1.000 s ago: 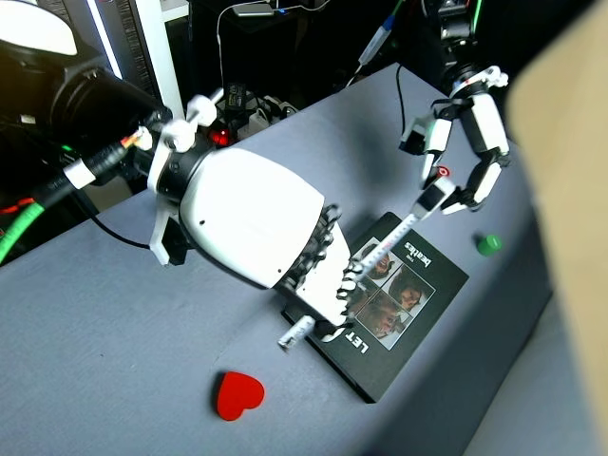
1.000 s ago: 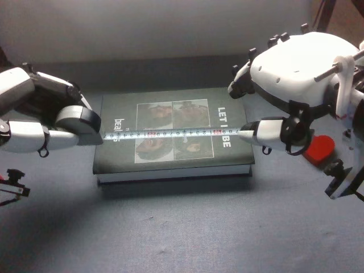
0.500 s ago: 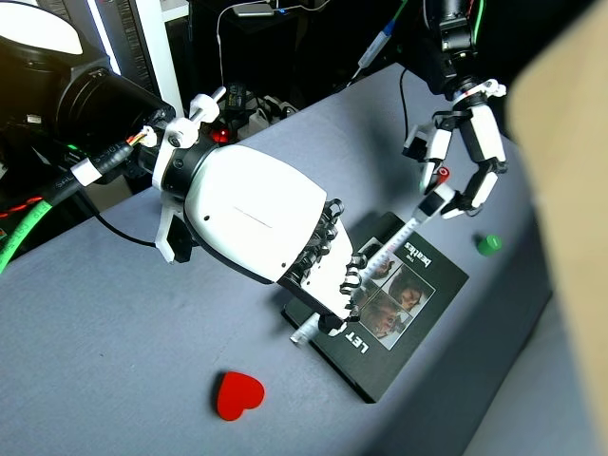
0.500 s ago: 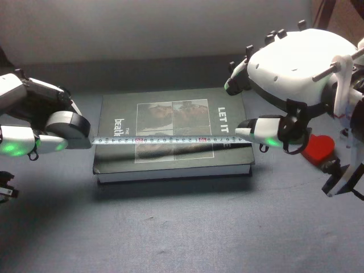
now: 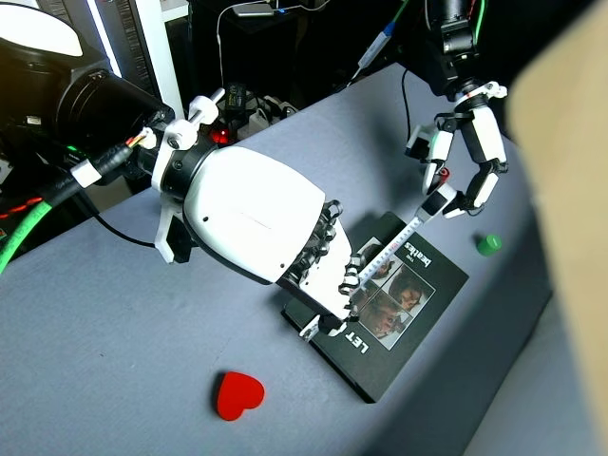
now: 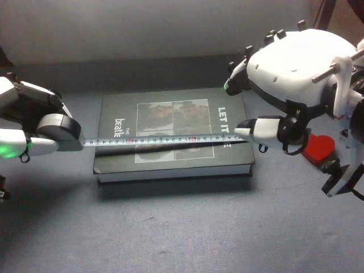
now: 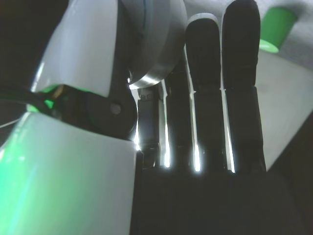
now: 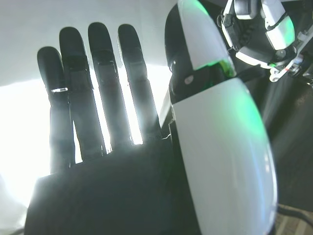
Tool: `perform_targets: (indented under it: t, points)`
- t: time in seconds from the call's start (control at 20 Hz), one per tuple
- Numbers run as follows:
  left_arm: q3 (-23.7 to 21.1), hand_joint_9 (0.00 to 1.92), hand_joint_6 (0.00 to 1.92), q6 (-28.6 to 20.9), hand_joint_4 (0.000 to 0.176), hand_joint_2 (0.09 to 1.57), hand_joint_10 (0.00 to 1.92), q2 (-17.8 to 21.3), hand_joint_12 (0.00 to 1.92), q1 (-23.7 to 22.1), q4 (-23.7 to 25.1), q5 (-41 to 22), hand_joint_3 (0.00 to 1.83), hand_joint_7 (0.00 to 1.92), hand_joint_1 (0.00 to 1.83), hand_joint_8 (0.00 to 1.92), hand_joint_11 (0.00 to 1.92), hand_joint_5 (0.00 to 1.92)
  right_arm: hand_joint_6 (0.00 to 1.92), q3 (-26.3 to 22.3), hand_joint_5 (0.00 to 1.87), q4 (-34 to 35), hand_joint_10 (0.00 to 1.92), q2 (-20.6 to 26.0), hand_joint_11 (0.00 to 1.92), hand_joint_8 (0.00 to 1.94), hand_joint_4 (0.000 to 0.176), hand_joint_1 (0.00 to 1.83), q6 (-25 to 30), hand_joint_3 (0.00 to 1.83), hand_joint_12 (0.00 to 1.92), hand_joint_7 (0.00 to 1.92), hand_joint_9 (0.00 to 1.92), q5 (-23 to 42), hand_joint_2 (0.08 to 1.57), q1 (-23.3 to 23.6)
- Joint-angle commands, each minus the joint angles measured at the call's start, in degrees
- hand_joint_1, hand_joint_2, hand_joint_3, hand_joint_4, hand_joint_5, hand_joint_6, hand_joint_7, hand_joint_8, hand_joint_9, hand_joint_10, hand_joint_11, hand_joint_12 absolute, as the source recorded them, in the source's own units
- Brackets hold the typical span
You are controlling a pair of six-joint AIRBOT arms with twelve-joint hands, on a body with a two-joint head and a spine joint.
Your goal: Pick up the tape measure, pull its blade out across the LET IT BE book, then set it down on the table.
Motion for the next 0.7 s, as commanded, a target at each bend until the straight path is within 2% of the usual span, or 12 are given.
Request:
perform_targets:
  t: [0.0, 0.25, 0.65]
  points:
    - [0.6, 0.9, 0.83, -1.1, 0.0, 1.13, 1.33, -0.4, 1.14, -0.1, -1.6, -7.4, 0.0, 0.95, 1.38, 1.07, 0.9, 0.91, 0.01, -0.2, 0.72, -4.2, 0.04, 0.2, 0.34, 0.01, 0.0, 0.81, 0.2, 0.0, 1.0, 0.76, 0.72, -2.0, 1.14, 0.4]
    - [1.1, 0.92, 0.85, -2.2, 0.0, 1.13, 1.31, -0.8, 1.14, 2.3, -1.6, -8.5, 0.0, 0.92, 1.38, 1.06, 0.9, 0.93, 0.01, -0.3, 0.73, -5.8, 0.03, 0.2, 0.33, 0.0, 0.0, 0.81, 1.2, 0.0, 0.99, 0.76, 0.71, -1.9, 1.14, 0.3]
    - [2.1, 0.93, 0.86, -2.3, 0.0, 1.12, 1.3, -1.5, 1.13, 2.8, -1.6, -9.1, 0.0, 0.91, 1.38, 1.06, 0.9, 0.93, 0.01, -0.7, 0.74, -7.6, 0.04, 0.3, 0.38, 0.01, 0.0, 0.8, 2.1, 0.0, 1.0, 0.79, 0.75, -1.9, 1.14, 0.0]
